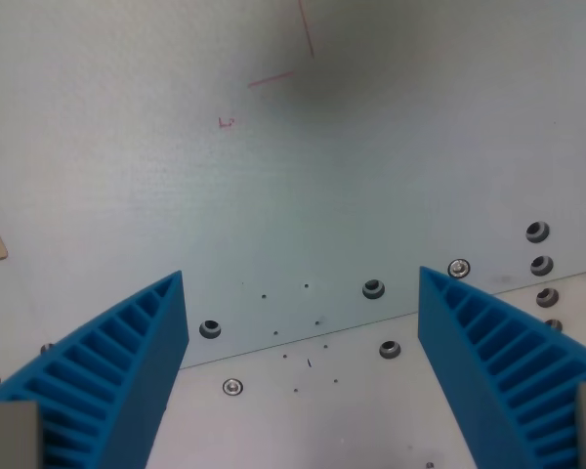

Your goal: Move in base positive z

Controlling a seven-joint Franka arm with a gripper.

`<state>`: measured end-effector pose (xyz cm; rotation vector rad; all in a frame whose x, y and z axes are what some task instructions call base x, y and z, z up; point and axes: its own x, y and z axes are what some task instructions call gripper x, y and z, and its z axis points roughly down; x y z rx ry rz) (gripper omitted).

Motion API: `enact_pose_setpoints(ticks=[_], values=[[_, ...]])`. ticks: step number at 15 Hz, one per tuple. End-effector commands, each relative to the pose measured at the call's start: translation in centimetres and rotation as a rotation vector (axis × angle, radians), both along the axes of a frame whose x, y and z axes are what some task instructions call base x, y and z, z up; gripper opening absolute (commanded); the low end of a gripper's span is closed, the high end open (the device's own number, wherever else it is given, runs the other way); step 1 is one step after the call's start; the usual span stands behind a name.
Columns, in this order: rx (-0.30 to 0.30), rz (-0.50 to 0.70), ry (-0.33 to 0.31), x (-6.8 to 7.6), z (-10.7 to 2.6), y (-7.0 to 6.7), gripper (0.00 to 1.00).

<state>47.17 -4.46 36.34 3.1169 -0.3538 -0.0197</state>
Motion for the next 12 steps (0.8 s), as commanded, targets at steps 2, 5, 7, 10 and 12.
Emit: enact_pose_setpoints(ticks=[2,5,7,10,12], values=[[0.0,0.0,-0.006,-0.1,1.3,0.0,1.0],[0.0,0.0,-0.006,-0.1,2.8,0.0,1.0],[0.0,0.0,-0.006,-0.1,3.8,0.0,1.0],[0.0,0.0,-0.006,0.0,5.3,0.0,1.0],[0.0,0.0,-0.006,0.0,6.3,0.0,1.0]])
